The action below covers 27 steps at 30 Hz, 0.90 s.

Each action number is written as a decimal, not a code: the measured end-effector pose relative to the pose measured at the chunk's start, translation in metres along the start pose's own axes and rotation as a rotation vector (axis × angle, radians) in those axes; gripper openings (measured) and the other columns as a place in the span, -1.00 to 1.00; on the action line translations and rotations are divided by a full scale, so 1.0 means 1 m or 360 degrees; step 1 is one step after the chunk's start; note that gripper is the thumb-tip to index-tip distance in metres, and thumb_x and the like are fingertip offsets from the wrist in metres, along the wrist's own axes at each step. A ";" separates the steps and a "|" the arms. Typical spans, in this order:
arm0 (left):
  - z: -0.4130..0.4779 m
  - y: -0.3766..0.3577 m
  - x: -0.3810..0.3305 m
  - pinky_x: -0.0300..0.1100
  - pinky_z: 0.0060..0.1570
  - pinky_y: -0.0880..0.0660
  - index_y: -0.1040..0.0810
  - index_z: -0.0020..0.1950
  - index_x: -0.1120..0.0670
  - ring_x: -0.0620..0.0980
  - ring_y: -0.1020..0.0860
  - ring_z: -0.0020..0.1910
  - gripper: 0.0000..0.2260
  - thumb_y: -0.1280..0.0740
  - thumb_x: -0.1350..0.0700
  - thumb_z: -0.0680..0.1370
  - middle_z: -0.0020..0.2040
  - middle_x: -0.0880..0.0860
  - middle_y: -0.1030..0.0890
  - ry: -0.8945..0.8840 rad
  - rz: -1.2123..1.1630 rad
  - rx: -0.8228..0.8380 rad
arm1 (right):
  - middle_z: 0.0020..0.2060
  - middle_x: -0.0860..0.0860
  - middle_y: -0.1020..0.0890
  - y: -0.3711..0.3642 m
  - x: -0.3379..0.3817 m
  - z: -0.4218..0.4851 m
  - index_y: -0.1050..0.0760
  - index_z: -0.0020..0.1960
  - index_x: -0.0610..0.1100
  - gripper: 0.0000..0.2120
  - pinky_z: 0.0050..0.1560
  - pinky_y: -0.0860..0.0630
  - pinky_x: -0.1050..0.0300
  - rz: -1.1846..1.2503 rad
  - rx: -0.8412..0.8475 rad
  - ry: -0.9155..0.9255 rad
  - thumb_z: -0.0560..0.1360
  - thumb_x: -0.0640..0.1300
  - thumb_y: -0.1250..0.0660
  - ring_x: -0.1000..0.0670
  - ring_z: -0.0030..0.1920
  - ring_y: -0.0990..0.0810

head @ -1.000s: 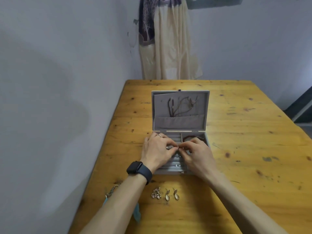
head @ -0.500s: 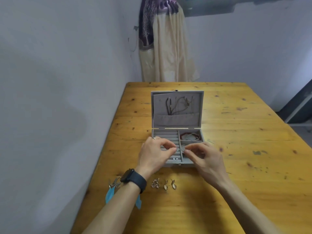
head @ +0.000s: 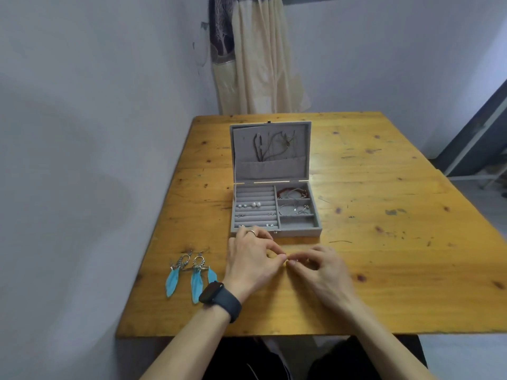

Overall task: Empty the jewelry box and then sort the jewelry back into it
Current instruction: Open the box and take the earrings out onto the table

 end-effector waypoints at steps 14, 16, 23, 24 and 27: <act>-0.010 -0.011 -0.003 -0.16 0.06 -0.25 -0.69 0.02 -0.22 -0.13 -0.36 0.14 -0.80 -0.36 -0.24 0.51 0.05 -0.23 -0.54 0.0073 -0.0005 0.0003 | -0.17 0.15 -0.60 -0.001 -0.007 -0.004 -0.71 -0.05 0.10 -0.92 -0.07 -0.41 0.24 -0.0100 -0.0186 0.0120 0.45 -0.01 -0.51 0.06 -0.07 -0.49; -0.011 -0.011 -0.003 -0.17 0.04 -0.26 -0.69 0.05 -0.21 -0.12 -0.37 0.14 -0.80 -0.36 -0.22 0.52 0.06 -0.22 -0.55 0.0055 0.0023 0.0000 | -0.17 0.15 -0.60 -0.001 -0.006 -0.005 -0.70 -0.06 0.09 -0.92 -0.06 -0.43 0.18 -0.0092 -0.0182 0.0116 0.45 -0.03 -0.51 0.05 -0.07 -0.49; -0.011 -0.011 -0.007 -0.14 0.07 -0.30 -0.69 0.05 -0.20 -0.10 -0.38 0.12 -0.82 -0.33 -0.17 0.55 0.06 -0.19 -0.57 0.0003 0.0155 -0.0026 | -0.11 0.08 -0.56 0.016 -0.002 0.000 -0.68 -0.02 -0.01 -0.93 -0.05 -0.52 0.18 -0.0083 -0.0004 0.0117 0.50 -0.09 -0.46 0.10 -0.12 -0.55; -0.010 -0.012 -0.007 -0.14 0.07 -0.30 -0.70 0.05 -0.19 -0.10 -0.39 0.12 -0.82 -0.33 -0.17 0.55 0.06 -0.18 -0.57 -0.0001 0.0165 -0.0031 | -0.09 0.08 -0.56 0.019 -0.001 0.002 -0.68 0.00 -0.02 -0.92 -0.03 -0.53 0.17 -0.0119 0.0044 0.0129 0.52 -0.08 -0.44 0.10 -0.11 -0.56; -0.008 -0.011 -0.009 -0.14 0.09 -0.30 -0.69 0.07 -0.18 -0.10 -0.39 0.13 -0.79 -0.30 -0.16 0.54 0.07 -0.18 -0.58 -0.0008 0.0188 -0.0055 | -0.06 0.09 -0.54 0.023 0.003 0.010 -0.67 0.03 0.01 -0.90 0.00 -0.52 0.14 -0.0233 0.0129 0.0167 0.55 -0.07 -0.40 0.08 -0.09 -0.55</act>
Point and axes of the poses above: each hand's wrist, its own z-axis towards the middle knuckle, its own y-axis out of the back of the hand, x = y × z, the point moved 5 cm from there along z, towards the middle knuckle
